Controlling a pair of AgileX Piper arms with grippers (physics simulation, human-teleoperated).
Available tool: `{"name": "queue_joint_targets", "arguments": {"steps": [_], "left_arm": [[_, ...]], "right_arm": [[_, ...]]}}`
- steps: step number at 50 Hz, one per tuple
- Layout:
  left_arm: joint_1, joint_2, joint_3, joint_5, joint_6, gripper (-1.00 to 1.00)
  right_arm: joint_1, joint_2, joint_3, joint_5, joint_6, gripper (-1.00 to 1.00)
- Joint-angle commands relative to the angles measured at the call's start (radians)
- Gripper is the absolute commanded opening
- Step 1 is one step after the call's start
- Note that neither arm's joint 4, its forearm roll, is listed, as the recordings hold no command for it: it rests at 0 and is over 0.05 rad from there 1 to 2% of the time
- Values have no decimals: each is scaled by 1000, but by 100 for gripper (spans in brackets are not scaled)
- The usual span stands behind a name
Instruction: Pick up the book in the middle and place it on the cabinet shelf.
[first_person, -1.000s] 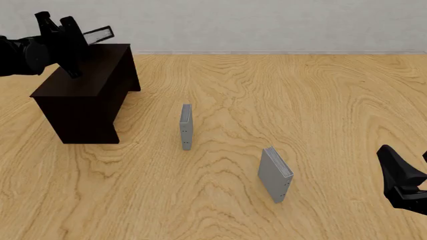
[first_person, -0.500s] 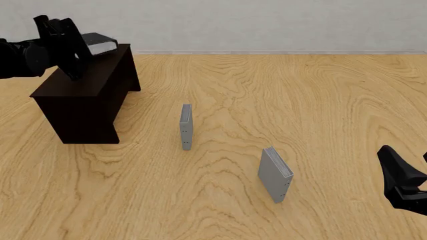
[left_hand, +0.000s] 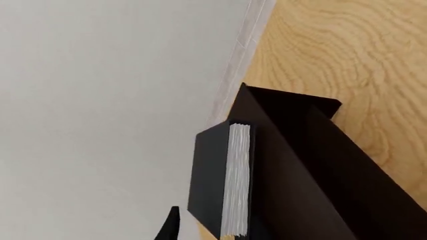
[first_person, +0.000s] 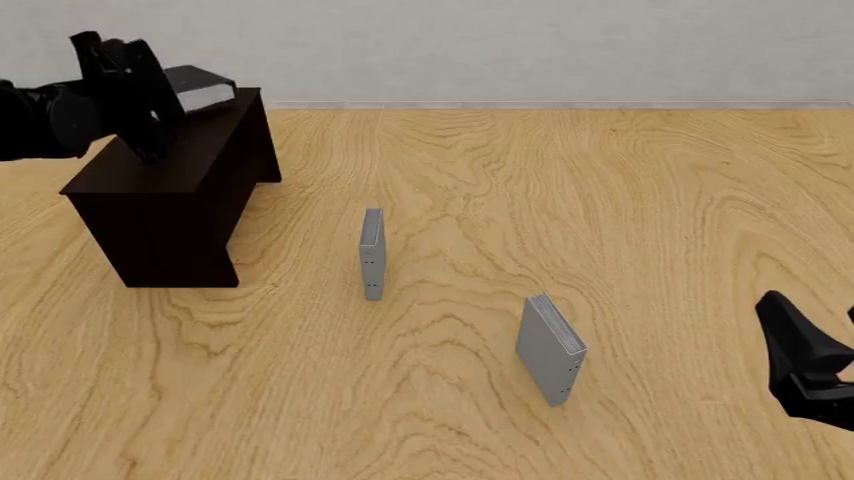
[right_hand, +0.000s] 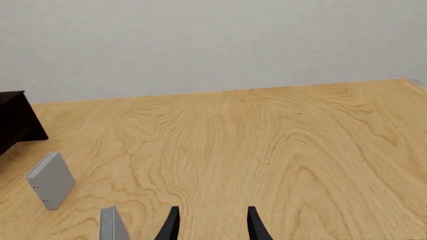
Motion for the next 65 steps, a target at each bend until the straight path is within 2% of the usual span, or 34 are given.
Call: {"name": "queue_joint_targets", "arguments": {"steps": [1, 6, 18, 28, 39, 41, 56, 65], "left_arm": [[-29, -15, 141, -21, 19, 100], [-32, -46, 210, -60, 32, 100], [-70, -103, 273, -73, 31, 100], [-100, -148, 354, -108, 57, 100], [-118, -187, 395, -128, 63, 100], [-139, -212, 395, -105, 35, 100], [-222, -300, 465, -118, -14, 100], [-292, -411, 502, -95, -68, 100]], "right_arm": [[-10, -12, 0, 11, 4, 100], [-8, -10, 0, 9, 4, 100], [-10, -5, 0, 6, 1, 100], [-9, -11, 0, 12, 2, 100], [-8, -8, 0, 9, 1, 100], [-7, -12, 0, 13, -1, 100], [-9, -23, 0, 25, 0, 100], [-7, -20, 0, 22, 0, 100]]}}
